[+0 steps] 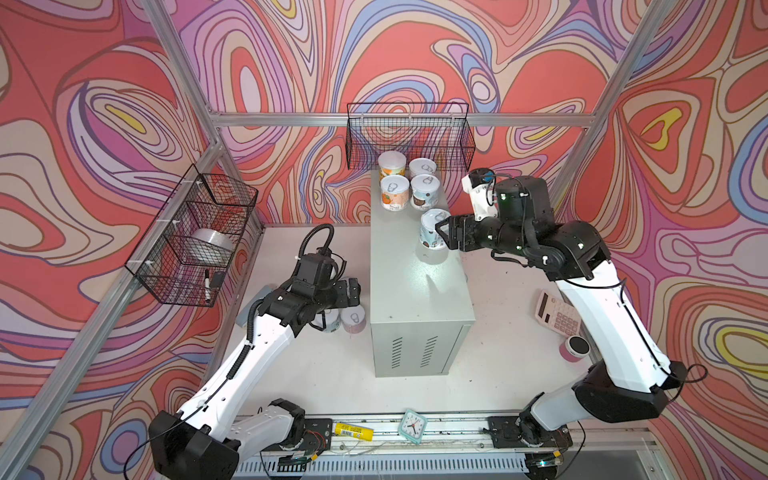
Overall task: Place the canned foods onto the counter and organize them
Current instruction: 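Move the held can toward the other cans and lower it onto the cabinet top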
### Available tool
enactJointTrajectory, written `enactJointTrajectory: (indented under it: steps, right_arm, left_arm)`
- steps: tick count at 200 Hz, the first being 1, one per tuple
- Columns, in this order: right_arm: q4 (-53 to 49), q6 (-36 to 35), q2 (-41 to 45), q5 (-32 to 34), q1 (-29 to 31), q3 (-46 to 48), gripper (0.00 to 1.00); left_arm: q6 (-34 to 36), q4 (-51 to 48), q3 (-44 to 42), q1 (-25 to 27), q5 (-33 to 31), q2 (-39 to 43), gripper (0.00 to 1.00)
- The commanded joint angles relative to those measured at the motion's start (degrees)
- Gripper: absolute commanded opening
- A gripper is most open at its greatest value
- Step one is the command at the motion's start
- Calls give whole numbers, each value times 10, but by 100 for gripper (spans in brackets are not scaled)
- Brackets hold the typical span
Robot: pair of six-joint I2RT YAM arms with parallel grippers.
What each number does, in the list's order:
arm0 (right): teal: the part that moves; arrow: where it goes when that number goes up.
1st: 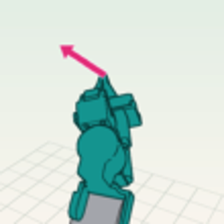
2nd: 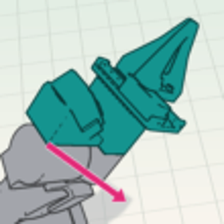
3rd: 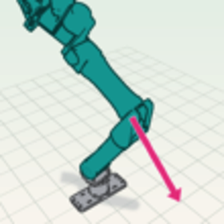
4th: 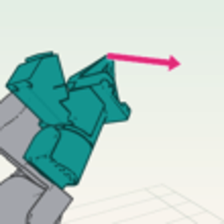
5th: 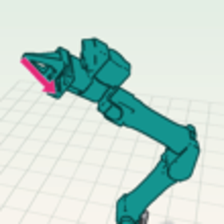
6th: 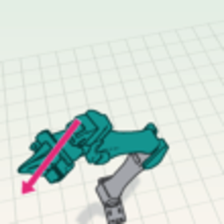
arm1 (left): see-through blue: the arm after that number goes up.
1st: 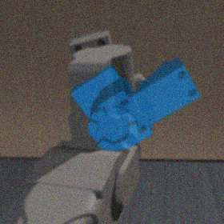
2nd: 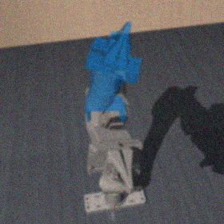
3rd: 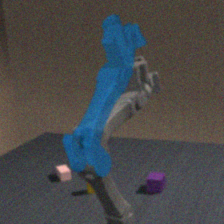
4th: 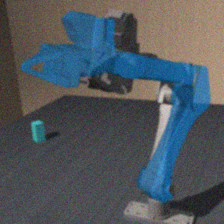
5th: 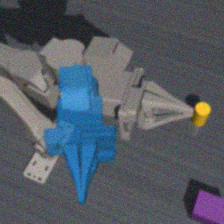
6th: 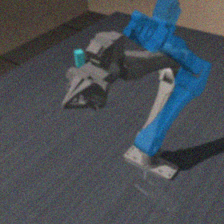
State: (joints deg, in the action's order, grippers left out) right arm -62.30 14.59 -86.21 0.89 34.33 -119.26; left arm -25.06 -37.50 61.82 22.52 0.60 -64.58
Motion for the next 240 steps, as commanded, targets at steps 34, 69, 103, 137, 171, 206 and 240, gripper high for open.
enactJointTrajectory:
  steps: [34,69,103,137,171,206,240]
  right_arm:
    - [56,-10,0,-6,1,51,79]
    - [74,-19,-14,5,1,57,80]
    - [85,-22,-35,-13,1,48,78]
    - [107,-17,-51,-38,2,44,75]
    - [122,-12,-73,-70,2,32,74]
    - [136,-10,-88,-83,2,28,73]
    - [150,0,-97,-90,3,28,73]
  left_arm:
    - [3,0,3,0,3,12,98]
    - [11,-5,9,0,-10,12,98]
    - [15,1,9,0,-13,10,98]
    - [16,6,4,-1,-11,9,98]
    - [16,10,-6,-2,-13,16,98]
    - [19,9,-7,-6,-17,19,98]
    - [19,12,-11,-8,-16,15,98]
